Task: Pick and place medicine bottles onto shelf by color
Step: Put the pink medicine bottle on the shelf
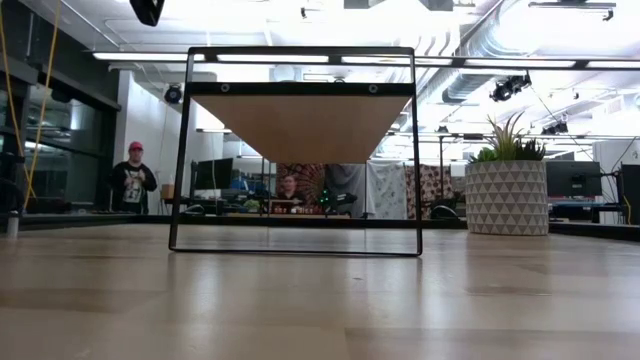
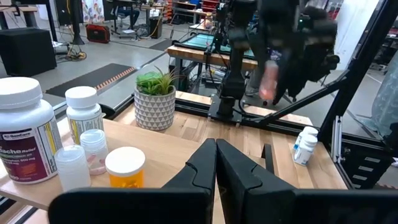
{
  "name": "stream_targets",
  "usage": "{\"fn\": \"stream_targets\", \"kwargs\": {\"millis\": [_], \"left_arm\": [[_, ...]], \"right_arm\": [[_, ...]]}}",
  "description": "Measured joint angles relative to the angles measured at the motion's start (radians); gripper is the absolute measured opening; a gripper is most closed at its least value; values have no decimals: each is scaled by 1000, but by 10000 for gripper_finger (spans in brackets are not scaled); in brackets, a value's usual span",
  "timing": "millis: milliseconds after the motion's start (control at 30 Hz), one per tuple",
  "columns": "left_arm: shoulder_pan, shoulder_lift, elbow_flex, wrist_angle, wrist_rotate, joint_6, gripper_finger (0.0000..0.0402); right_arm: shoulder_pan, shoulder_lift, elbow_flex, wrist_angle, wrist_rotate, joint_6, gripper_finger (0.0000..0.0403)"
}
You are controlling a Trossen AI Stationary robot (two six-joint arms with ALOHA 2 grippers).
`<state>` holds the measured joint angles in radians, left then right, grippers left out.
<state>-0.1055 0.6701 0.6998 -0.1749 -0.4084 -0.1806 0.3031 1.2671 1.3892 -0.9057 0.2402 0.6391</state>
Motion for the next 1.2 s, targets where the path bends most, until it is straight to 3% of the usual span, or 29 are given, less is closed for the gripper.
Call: {"fn": "stream_targets", "kwargs": {"millis": [267, 633, 800, 1067, 1200], "left_arm": [[0, 0, 0, 1, 0, 0, 0], [0, 13, 0, 55, 49, 21, 15], [0, 77, 11, 67, 50, 35, 77], [0, 289, 134, 68, 91, 72, 233], [0, 415, 207, 68, 92, 72, 292]], "right_arm": [[-209, 221, 316, -80, 30, -330, 96], [-281, 419, 416, -77, -118, -487, 107], [-272, 435, 416, -77, -142, -483, 101], [-268, 433, 415, -70, -149, -474, 103], [-268, 433, 415, -67, -190, -472, 103]]}}
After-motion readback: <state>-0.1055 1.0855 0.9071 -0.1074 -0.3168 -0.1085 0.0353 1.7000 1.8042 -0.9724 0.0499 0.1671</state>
